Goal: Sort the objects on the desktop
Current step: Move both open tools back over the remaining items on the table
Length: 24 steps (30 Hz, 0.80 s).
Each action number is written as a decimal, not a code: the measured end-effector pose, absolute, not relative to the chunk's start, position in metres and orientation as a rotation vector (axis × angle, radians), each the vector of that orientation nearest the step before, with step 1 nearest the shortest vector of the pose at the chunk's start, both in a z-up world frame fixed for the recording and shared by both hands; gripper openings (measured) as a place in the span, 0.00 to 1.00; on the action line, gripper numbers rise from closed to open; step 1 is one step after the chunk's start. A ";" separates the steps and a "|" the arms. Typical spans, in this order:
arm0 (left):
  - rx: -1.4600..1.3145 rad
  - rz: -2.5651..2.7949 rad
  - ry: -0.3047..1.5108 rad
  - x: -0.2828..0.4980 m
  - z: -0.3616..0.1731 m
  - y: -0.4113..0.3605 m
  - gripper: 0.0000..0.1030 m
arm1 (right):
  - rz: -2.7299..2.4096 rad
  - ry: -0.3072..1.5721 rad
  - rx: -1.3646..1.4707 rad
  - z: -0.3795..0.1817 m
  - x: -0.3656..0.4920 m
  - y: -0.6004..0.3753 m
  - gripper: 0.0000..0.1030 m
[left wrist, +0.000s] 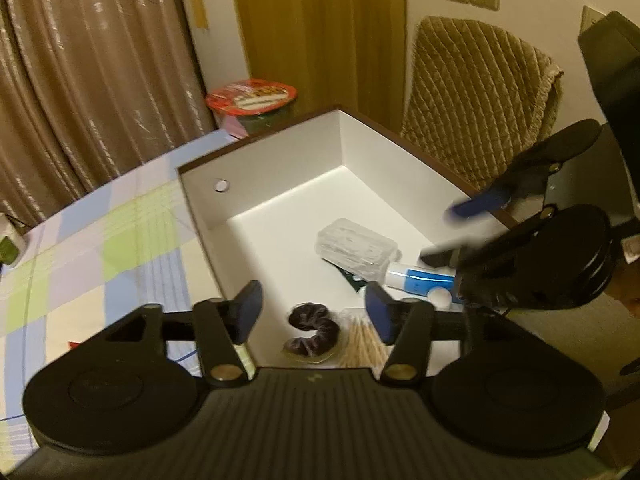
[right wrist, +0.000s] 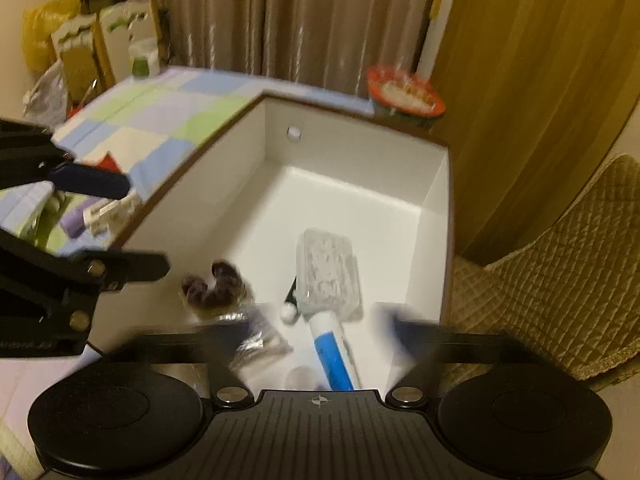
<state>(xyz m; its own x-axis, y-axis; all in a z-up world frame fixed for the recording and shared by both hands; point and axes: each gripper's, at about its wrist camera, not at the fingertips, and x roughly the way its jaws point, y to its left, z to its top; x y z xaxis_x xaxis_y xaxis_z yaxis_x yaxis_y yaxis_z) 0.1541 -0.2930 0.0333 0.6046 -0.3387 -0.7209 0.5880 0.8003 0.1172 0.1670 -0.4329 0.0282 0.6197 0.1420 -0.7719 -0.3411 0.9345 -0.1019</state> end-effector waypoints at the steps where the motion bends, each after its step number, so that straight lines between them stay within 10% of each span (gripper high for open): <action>1: 0.357 -0.541 0.742 0.152 0.035 -0.289 0.61 | 0.279 0.837 -0.249 0.031 0.164 -0.432 0.90; 24: 0.254 -0.300 0.794 0.096 0.029 -0.134 0.88 | 0.312 0.737 -0.198 0.051 0.115 -0.350 0.90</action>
